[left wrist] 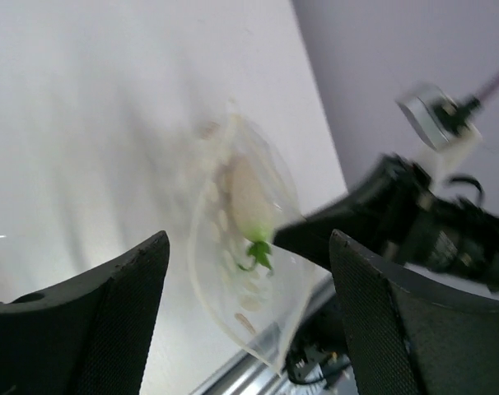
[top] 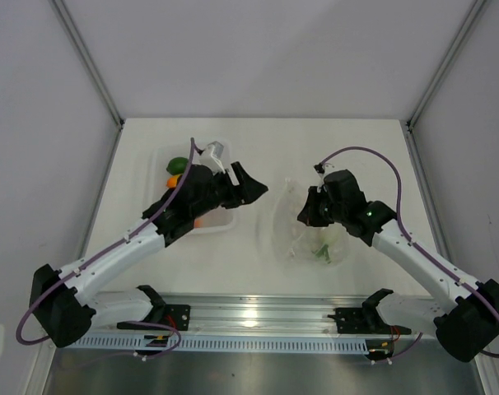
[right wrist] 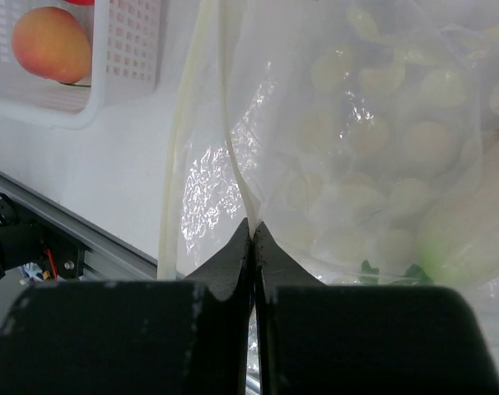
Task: Place the food in the zip-top bag and seal the zipper
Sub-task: Place the fake vegetable in the zipper food storage bag, then pick up the fake fruit from the bin.
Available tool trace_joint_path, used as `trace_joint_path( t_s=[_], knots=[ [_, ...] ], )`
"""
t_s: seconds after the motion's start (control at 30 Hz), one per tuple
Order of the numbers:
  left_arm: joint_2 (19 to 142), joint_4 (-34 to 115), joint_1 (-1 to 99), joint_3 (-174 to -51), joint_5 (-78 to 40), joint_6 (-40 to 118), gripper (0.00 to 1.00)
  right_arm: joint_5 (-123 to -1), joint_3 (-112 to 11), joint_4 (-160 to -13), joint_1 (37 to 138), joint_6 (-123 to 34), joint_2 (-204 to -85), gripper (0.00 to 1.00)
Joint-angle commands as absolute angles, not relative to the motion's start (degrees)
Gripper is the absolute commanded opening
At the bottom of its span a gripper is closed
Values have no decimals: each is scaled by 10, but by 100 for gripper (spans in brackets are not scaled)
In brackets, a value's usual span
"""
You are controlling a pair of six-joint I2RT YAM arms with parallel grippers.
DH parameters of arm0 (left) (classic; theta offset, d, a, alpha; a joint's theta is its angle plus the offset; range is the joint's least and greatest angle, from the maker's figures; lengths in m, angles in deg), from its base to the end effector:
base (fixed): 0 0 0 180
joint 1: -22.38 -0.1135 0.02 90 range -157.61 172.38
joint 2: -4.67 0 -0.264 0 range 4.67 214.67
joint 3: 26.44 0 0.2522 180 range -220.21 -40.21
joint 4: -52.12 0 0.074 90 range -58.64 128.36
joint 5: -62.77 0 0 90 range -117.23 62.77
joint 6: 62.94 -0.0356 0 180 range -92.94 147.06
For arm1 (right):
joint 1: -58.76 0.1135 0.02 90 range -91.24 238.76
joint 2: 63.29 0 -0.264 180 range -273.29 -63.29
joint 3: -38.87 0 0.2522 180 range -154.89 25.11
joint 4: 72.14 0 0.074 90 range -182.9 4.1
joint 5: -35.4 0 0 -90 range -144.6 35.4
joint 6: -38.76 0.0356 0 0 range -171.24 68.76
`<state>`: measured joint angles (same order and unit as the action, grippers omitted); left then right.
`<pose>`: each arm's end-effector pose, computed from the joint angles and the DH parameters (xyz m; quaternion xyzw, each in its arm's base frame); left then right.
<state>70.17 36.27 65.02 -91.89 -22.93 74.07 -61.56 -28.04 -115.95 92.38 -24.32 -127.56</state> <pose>0.1954 -0.1835 0.3235 -0.0078 0.7978 -0.4457 0.4059 0.1972 0.1363 0.2910 -0.0782 0.9059 0.2557 0.3285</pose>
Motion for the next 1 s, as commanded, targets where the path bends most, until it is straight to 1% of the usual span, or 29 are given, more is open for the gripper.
trace_joint_path(
  t_s=[0.0,0.07,0.13,0.17,0.2,0.3,0.47,0.53,0.57,0.6,0.67,0.77,0.87,0.97],
  knots=[
    [697,226,602,-985,-339,729,81,-611,-279,-1147,922,-254,-1266,0],
    [714,161,580,-1008,-392,747,87,-608,-279,-1149,922,-256,-1265,0],
    [730,88,546,-1047,-413,758,93,-608,-279,-1149,922,-257,-1265,0],
    [744,66,537,-1057,-427,764,99,-607,-279,-1149,922,-257,-1265,0],
    [752,30,521,-1081,-456,773,99,-607,-279,-1148,922,-258,-1265,0],
    [789,-20,488,-1115,-488,800,100,-607,-279,-1149,922,-260,-1268,0],
    [867,-111,432,-1161,-454,851,100,-607,-279,-1148,922,-261,-1267,0],
    [918,-147,418,-1203,-459,875,100,-607,-279,-1148,922,-261,-1268,0],
    [937,-203,416,-1217,-470,890,100,-607,-279,-1149,922,-260,-1268,0],
    [958,-236,413,-1263,-480,926,100,-607,-279,-1149,922,-262,-1268,0],
    [1013,-289,408,-1303,-483,938,99,-607,-279,-1149,922,-261,-1267,0],
    [1062,-310,408,-1332,-476,942,100,-606,-278,-1149,922,-261,-1268,0],
    [1075,-291,405,-1322,-465,950,99,-607,-277,-1150,922,-260,-1267,0],
    [1079,-255,395,-1286,-448,950,99,-607,-275,-1151,922,-261,-1266,0]
  ],
)
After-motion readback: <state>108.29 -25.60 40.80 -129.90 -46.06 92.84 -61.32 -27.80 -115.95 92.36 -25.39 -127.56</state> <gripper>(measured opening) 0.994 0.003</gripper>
